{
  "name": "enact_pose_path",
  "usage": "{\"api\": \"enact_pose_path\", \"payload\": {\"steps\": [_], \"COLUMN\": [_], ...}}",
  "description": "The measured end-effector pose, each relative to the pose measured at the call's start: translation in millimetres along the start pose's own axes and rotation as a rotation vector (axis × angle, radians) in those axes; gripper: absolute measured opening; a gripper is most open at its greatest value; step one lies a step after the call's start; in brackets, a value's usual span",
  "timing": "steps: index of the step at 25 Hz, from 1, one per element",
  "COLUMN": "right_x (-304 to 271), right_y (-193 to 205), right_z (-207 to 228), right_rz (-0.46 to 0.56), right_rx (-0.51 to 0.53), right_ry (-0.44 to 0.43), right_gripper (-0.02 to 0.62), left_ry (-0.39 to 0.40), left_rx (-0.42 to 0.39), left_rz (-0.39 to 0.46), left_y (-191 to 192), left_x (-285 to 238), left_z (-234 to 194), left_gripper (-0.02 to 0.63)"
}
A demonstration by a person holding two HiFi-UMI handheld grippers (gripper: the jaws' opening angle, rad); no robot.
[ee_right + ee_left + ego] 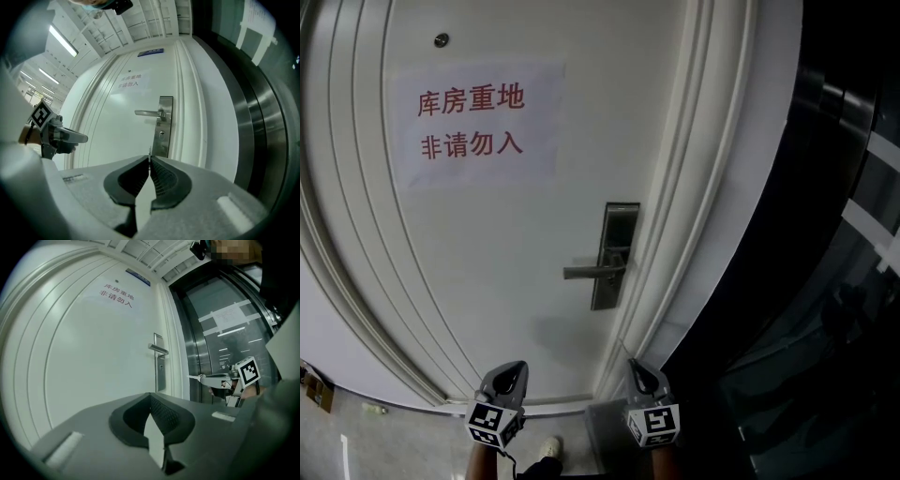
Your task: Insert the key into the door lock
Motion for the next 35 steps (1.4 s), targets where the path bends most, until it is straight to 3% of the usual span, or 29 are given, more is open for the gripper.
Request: {"api": "enact_pose_path", "payload": {"steps": [8,13,17,26,35], "right_x": [-30.5,-47.5,-59.1,-82.1,-104.1], "right_y": [-13.7,-34.6,-55.3,-72.5,-67.7], "right_z": [13.9,17.4,19.5,21.2,22.5], "right_rz": [0.0,-0.024,-0.042,-0.099,-0.161], "right_rx": [0.079,0.342,0.494,0.806,1.029], "right_ry": [0.022,0.041,0.064,0.14,0.158], "right_gripper": [0.011,0.011,0.011,0.011,0.011], "left_ry": [0.032,0.032,0.042,0.045,0.038], "left_rx": [0.008,0.016,0.02,0.032,0.04], "left_rz": [-0.014,-0.018,-0.025,-0.035,-0.035], "left_y": [-1.2,-1.6,0.1,4.5,6.7], "left_x": [-32.6,-44.9,-53.2,-64.4,-77.1], "left_z": [-19.8,-35.6,-43.1,-60.3,-72.9], "left_gripper": [0.002,0.002,0.002,0.003,0.002]}}
Point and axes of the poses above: the fingertips, and each gripper's own axes: x backward along the fingers, z to its right, y out of its underside, the point moved 5 cm from there along x, backward along the fingers, and after that the axes turned 1 degree about -y, right-handed, at the moved point
